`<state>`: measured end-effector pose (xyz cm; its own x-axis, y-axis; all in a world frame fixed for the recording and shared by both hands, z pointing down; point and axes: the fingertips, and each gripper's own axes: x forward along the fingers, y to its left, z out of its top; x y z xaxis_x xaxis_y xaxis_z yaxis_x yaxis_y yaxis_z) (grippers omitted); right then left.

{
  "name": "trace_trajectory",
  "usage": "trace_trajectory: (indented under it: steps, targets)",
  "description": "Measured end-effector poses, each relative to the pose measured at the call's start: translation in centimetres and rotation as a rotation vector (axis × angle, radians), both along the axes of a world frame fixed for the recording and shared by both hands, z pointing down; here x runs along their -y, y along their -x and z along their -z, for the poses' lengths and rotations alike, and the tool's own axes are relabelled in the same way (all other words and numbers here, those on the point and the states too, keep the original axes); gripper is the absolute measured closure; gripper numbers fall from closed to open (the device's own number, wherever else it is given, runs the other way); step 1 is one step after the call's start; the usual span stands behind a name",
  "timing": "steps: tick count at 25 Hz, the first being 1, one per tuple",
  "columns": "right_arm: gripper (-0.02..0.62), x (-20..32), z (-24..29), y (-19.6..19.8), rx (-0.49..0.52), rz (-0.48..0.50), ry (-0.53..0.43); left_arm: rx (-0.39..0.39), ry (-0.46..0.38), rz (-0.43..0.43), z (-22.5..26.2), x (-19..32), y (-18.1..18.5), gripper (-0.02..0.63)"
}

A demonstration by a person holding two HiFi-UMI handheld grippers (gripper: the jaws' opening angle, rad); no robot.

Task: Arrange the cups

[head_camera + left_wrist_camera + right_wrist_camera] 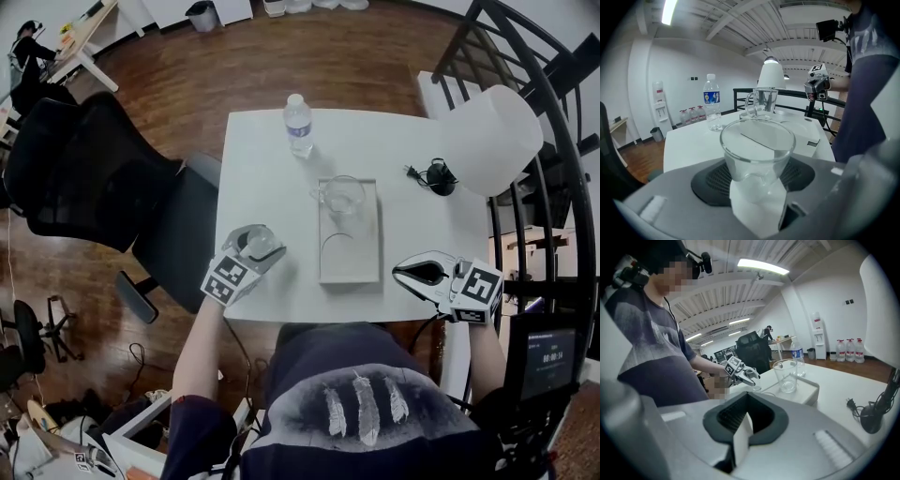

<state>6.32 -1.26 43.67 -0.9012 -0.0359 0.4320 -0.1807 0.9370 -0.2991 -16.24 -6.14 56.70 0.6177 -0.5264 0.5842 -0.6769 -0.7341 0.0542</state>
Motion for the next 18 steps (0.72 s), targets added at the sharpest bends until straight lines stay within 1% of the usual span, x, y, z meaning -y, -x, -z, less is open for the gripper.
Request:
trace_trajectory:
  steps: [4, 8, 13, 18]
  targets:
    - [0.591, 0.2, -0.4, 0.2, 0.000, 0.003, 0.005, 0.000, 0.008, -0.014, -0.1, 0.3, 0.0, 0.314]
    - [0.591, 0.2, -0.3, 0.1, -0.003, 0.004, 0.010, -0.018, 0.018, 0.002, 0.1, 0.5, 0.1, 0.314]
    - [0.591, 0.2, -0.3, -0.4, 0.012, -0.021, 0.015, -0.007, 0.030, -0.017, 0.1, 0.2, -0.2, 0.314]
    - [0.591, 0.2, 0.1, -0.9, 0.016, -0.039, 0.007, -0.012, 0.048, -0.026, 0.3, -0.2, -0.7, 0.314]
